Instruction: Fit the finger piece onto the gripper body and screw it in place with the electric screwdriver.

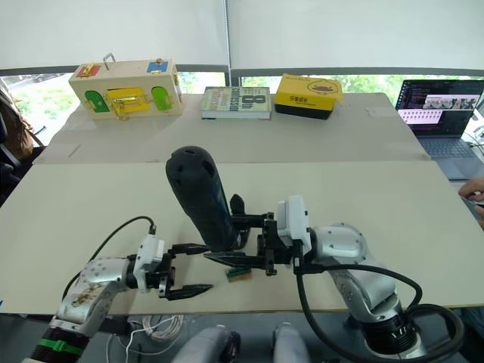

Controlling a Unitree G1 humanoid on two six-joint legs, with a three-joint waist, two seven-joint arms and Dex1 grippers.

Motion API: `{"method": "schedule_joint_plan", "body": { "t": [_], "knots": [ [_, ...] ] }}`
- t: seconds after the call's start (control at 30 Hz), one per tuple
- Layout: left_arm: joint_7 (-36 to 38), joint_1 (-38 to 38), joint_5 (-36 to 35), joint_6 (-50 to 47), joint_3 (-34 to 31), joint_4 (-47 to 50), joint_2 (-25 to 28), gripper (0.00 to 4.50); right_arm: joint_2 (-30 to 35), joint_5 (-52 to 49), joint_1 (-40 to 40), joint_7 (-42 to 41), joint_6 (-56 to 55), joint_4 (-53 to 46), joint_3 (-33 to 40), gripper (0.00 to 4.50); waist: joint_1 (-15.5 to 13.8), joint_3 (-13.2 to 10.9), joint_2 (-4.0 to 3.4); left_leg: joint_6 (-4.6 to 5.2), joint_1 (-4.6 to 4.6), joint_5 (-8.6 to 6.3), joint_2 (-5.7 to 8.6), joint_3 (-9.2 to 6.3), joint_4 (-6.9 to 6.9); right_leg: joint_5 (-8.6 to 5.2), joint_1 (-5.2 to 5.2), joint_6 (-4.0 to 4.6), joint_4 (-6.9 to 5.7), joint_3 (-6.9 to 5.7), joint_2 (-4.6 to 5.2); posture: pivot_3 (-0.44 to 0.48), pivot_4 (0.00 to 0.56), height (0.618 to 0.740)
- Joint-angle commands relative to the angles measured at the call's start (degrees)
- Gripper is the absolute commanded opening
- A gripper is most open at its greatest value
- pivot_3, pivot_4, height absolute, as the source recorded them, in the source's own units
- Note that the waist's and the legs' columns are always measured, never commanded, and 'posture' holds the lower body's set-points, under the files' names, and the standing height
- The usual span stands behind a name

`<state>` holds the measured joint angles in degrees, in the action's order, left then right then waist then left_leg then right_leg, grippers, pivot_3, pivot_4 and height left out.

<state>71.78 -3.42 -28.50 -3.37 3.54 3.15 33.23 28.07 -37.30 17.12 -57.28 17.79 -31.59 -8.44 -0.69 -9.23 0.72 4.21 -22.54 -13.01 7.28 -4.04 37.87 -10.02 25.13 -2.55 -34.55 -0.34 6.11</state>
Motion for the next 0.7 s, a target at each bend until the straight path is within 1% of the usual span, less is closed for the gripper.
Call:
{"method": "schedule_joint_plan", "body": {
  "t": [0.03, 0.13, 0.2, 0.23, 0.33, 0.4, 0.53, 0.63, 0.7],
  "knots": [
    [-1.0, -0.3, -4.0, -3.2, -3.5, 3.0, 0.7, 4.49, 0.3, -4.2, 2.0, 1.5, 1.2, -4.2, 3.0, 1.9, 0.0, 0.0, 0.0, 0.0, 0.0, 0.0, 0.0, 0.0, 0.0, 0.0, 0.0, 0.0, 0.0, 0.0, 0.0, 0.0, 0.15, 0.74],
    [-1.6, -1.6, -4.7, -4.7, -4.8, 2.6, 0.7, 4.49, 0.6, -5.9, 3.1, 2.5, 2.4, -4.8, 3.9, 1.9, 0.0, 0.0, 0.0, 0.0, 0.0, 0.0, 0.0, 0.0, 0.0, 0.0, 0.0, 0.0, 0.0, -0.01, 0.0, 0.0, 0.15, 0.74],
    [-1.7, -2.4, -3.7, -4.1, -5.0, 1.5, 0.5, 4.49, 0.8, -6.5, 3.6, 2.8, 2.9, -4.9, 4.3, 1.9, 0.0, 0.0, 0.0, 0.0, 0.0, 0.0, 0.01, 0.0, 0.0, 0.01, -0.01, 0.01, 0.0, -0.01, 0.0, 0.0, 0.15, 0.74],
    [-1.7, -3.2, -1.6, -2.3, -4.4, -0.2, 0.4, 4.49, 0.9, -6.8, 3.8, 3.0, 3.1, -4.9, 4.4, 1.9, -0.1, 0.0, 0.0, 0.0, 0.0, 0.0, 0.0, 0.0, 0.0, 0.01, -0.01, 0.01, 0.0, -0.01, 0.0, 0.0, 0.15, 0.74],
    [-5.0, -7.7, 6.1, 2.9, -1.6, -7.6, -1.7, 4.49, 1.3, -7.4, 4.2, 3.2, 3.7, -5.0, 4.8, 1.9, -0.3, 0.0, 0.02, 0.0, 0.0, 0.0, 0.02, 0.0, 0.0, 0.02, -0.02, 0.02, 0.0, -0.02, 0.0, 0.0, 0.15, 0.74],
    [-6.1, -9.6, 9.2, 4.4, 0.2, -10.1, -2.7, 4.49, 1.5, -7.5, 4.3, 3.3, 4.0, -5.0, 4.9, 1.9, -0.4, 0.0, 0.04, -0.02, -0.01, 0.01, 0.02, 0.0, 0.0, 0.04, -0.05, 0.05, 0.03, -0.03, 0.02, 0.0, 0.15, 0.74],
    [-8.1, -11.9, 11.8, 5.6, 2.4, -11.9, -6.1, 4.49, 2.4, -8.0, 4.5, 3.5, 4.4, -5.1, 5.4, 1.9, -0.3, 0.0, 0.05, 0.04, -0.1, -0.02, 0.06, 0.01, 0.0, 0.05, 0.0, 0.06, 0.05, -0.02, 0.02, 0.0, 0.15, 0.74],
    [-8.7, -12.8, 13.5, 6.8, 3.9, -13.5, -7.7, 4.49, 2.9, -8.3, 4.2, 3.9, 4.6, -5.3, 5.8, 1.9, -0.2, 0.0, 0.06, 0.02, -0.35, 0.01, 0.06, 0.01, 0.0, 0.09, 0.08, 0.1, 0.01, -0.02, 0.02, 0.0, 0.15, 0.74],
    [-9.4, -13.6, 14.3, 6.7, 4.7, -13.9, -8.7, 4.49, 3.2, -8.4, 4.0, 4.0, 4.7, -5.5, 6.0, 1.9, -0.1, 0.0, 0.07, 0.01, -0.35, 0.02, 0.05, 0.01, 0.0, 0.11, 0.1, 0.14, -0.04, -0.01, 0.07, 0.0, 0.15, 0.74]
  ]
}}
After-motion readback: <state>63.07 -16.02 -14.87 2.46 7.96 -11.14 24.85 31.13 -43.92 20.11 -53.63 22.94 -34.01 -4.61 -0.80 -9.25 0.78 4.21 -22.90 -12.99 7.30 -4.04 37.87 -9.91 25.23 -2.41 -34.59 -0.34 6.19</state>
